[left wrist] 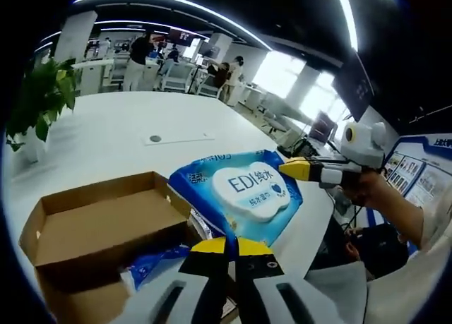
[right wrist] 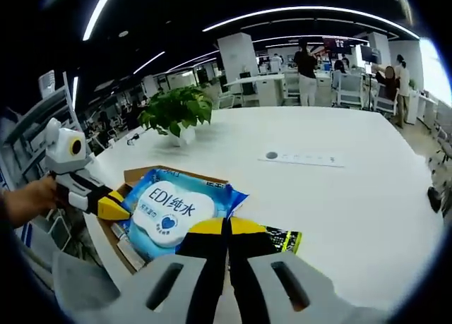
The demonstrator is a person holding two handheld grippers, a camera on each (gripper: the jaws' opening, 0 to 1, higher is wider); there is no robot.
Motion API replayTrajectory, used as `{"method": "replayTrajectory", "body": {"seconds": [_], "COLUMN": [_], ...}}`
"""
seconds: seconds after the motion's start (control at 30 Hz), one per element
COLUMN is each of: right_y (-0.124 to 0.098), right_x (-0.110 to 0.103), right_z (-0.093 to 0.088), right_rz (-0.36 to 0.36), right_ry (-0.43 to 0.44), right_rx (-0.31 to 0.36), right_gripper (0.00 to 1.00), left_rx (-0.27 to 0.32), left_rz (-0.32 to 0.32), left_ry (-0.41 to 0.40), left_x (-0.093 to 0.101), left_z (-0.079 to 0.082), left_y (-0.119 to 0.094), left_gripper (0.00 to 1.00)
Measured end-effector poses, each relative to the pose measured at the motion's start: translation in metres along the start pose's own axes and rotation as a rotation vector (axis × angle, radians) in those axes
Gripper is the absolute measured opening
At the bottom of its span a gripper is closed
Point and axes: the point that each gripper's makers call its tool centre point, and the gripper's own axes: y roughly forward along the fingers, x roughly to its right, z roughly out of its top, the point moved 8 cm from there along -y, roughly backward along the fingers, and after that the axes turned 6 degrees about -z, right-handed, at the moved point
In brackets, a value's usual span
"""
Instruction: Operate the shoe box by opening the lid, removing the specified soft item, and placing it in the target area until the item is outside and the box remains undamaged.
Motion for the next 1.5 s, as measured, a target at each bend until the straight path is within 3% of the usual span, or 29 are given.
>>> {"method": "replayTrajectory", "body": {"seconds": [0.37,0.8,1.3,1.5], "right_y": [-0.002,0.004,0.029,0.044], "right_x": [0.029,0.056,0.074,0.079], "right_z": [-0.003,-0.016,-0.039,-0.051], "right_rz": [-0.035,-0.067,-0.079,-0.079], "right_ry": [0.031,0.053,0.07,0.072], "right_rx": [0.002,-0.021,-0.079,-0.116], "right_gripper": [0.0,0.0,0.0,0.0], "left_rx": [-0.026,-0.073,-0.177,-0.246], "left_rz": [-0.017,-0.027,0.005,0.041], "left_ry": [0.022,0.024,0.039,0.034], "left_x": [0.008,0.007,-0.008,-0.017], "left_z": [0.009,0.009,0.002,-0.004], "left_y": [0.03,0.063,0.094,0.107], "left_gripper": [0.0,0.0,0.0,0.0]}}
